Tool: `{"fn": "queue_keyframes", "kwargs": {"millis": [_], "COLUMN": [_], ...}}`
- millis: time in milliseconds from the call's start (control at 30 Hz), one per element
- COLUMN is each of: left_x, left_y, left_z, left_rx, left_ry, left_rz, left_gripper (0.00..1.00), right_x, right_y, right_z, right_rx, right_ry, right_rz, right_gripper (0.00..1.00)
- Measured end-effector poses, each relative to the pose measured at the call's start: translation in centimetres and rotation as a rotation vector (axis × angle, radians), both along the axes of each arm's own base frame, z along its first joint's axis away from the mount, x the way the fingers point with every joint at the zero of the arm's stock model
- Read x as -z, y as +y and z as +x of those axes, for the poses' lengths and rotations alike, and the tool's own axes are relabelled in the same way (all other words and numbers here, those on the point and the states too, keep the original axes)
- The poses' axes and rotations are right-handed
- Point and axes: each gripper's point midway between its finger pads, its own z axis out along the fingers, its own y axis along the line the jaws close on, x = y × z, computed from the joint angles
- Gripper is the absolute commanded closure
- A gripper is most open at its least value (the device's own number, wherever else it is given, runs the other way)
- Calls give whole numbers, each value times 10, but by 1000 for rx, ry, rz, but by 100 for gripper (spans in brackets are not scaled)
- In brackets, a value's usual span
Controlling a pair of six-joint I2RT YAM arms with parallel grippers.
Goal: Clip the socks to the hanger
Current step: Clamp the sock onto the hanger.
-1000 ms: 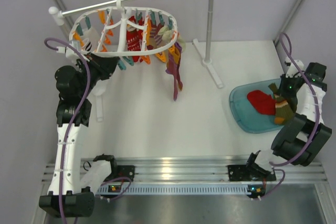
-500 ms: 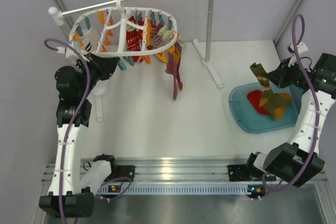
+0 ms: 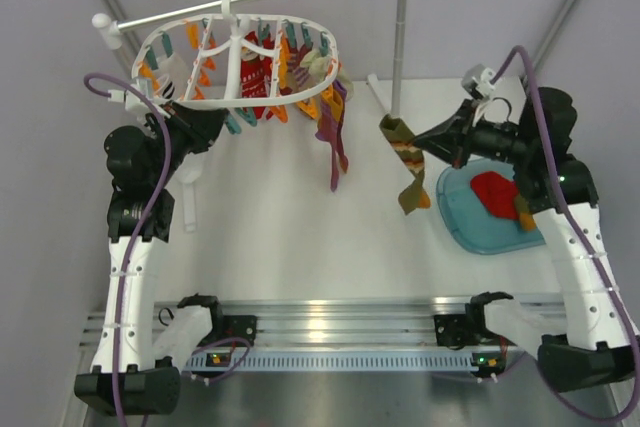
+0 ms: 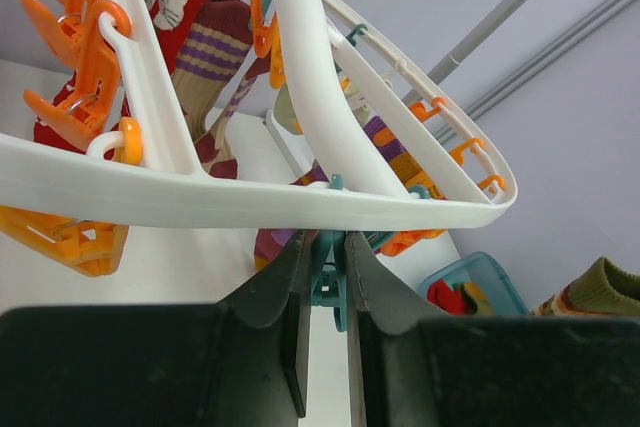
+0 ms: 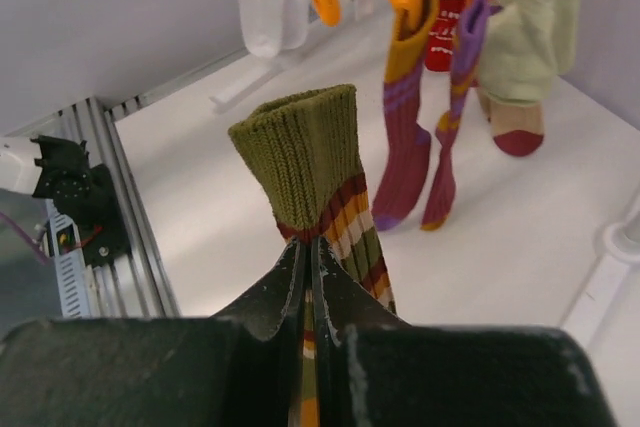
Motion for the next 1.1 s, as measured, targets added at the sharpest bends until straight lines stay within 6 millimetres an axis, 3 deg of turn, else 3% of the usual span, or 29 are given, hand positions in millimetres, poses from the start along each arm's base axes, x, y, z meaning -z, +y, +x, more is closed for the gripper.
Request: {"fn": "queue_keyframes", "kwargs": {"millis": [233, 367, 600, 733, 1100], "left_x": [0, 0, 0, 0, 0], "left_y": [0, 0, -1, -2, -2], "left_z": [0, 0, -1, -1, -1], "left_rx": [1, 2, 7, 9, 14], "left_ry": [1, 2, 3, 3, 7], "left_rz": [-4, -6, -10, -10, -15], "left_gripper": [100, 100, 100, 100, 100], "right_x": [20, 39, 68, 76, 55], "right_y": [91, 133, 180, 206, 251], "right_z": [-21, -20, 0, 10, 26], "right_rx": [-152, -171, -122, -110, -100], "right_ry": [62, 104, 159, 155, 107], "right_rz": [-5, -29, -48, -40, 42], "right_gripper": [100, 100, 100, 100, 100]}}
